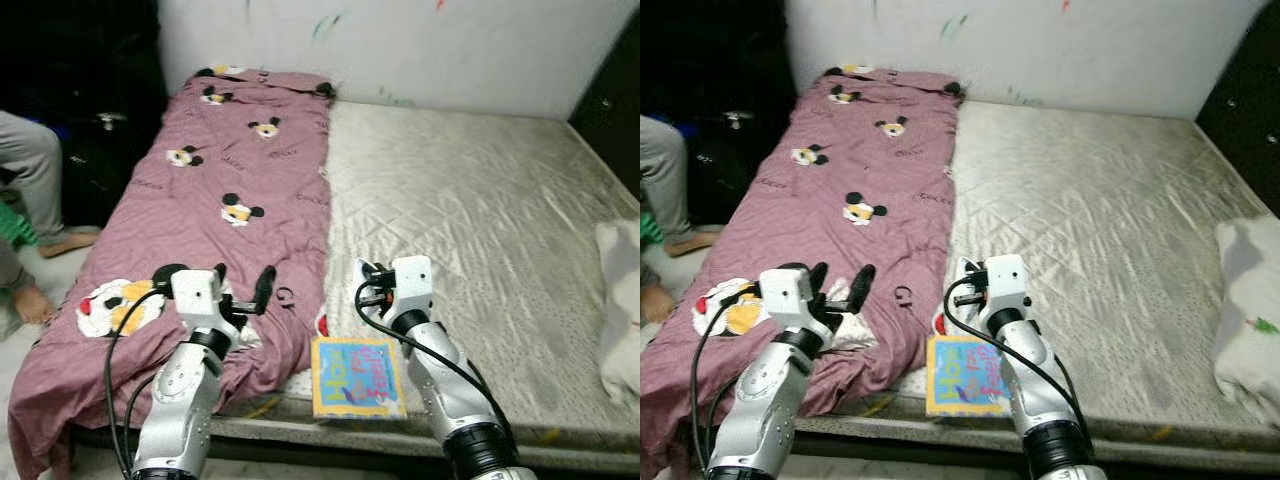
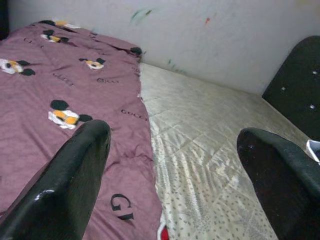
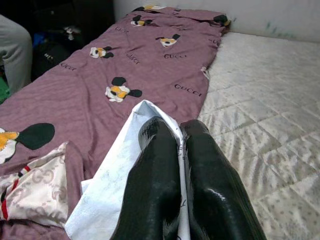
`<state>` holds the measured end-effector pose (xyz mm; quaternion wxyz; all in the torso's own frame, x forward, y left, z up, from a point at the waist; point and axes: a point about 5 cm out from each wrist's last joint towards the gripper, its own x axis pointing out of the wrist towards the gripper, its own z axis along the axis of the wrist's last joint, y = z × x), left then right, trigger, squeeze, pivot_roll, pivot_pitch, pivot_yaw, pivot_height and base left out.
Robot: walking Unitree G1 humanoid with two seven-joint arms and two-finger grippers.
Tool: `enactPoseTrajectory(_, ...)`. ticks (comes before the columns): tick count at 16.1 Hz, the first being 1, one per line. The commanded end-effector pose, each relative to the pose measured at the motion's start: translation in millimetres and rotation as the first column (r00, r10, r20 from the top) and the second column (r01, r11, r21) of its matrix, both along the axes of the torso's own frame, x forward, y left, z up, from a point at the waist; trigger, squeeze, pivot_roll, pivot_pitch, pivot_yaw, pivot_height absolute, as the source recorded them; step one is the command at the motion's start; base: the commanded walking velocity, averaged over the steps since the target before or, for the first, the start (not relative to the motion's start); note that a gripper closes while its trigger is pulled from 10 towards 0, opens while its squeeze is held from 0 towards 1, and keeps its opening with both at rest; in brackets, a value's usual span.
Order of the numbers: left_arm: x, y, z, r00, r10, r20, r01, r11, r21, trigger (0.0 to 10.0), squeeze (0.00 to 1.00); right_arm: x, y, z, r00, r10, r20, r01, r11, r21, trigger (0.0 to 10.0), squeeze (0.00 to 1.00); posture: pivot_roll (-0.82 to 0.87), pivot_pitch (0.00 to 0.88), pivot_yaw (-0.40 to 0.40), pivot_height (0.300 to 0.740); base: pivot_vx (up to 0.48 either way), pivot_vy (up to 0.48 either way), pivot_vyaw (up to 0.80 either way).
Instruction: Clean up the room
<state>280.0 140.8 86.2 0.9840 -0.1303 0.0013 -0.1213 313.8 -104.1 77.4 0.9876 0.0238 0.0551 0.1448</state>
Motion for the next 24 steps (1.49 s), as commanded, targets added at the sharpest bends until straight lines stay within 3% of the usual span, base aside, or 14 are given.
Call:
enactPoseTrajectory(1, 1.3, 0.4, 0.8, 1.000, -0.001, 0.002, 0.001, 1.000, 0.007, 10.0, 0.00, 1.7, 0.6, 2.7, 1.000, 0.007, 0.015, -0.007, 1.000, -0.009, 10.0, 0.00, 0.04, 0.000, -0.046, 0.740, 0.337, 0.000, 0.00)
enactPoseTrajectory(5, 1.9, 0.4, 0.8, 1.000, -0.001, -0.001, 0.001, 1.000, 0.012, 10.0, 0.00, 2.4, 0.1, 3.3, 1.000, 0.005, 0.016, -0.004, 1.000, -0.010, 10.0, 0.00, 0.04, 0.000, -0.045, 0.740, 0.327, 0.000, 0.00)
enactPoseTrajectory(10, 4.7, 3.5, -4.5, 0.997, 0.058, -0.045, -0.057, 0.998, 0.028, 10.0, 0.00, 2.4, -0.6, 2.7, 1.000, 0.002, 0.015, -0.002, 1.000, -0.008, 10.0, 0.00, 0.04, 0.000, -0.045, 0.740, 0.000, 0.000, 0.00)
enactPoseTrajectory(18, 3.9, 0.2, -4.2, 0.998, 0.035, -0.046, -0.035, 0.999, 0.006, 10.0, 0.00, 1.8, 0.5, 2.1, 1.000, 0.020, 0.016, -0.019, 0.999, -0.031, 10.0, 0.00, 0.04, 0.000, -0.048, 0.740, 0.000, 0.474, 0.00)
enactPoseTrajectory(24, 4.7, 0.2, -3.6, 0.998, 0.031, -0.046, -0.030, 1.000, 0.006, 10.0, 0.00, 1.5, 2.8, 2.7, 0.999, 0.027, 0.019, -0.027, 0.999, -0.030, 10.0, 0.00, 0.03, 0.000, -0.046, 0.740, 0.000, 0.480, 0.37)
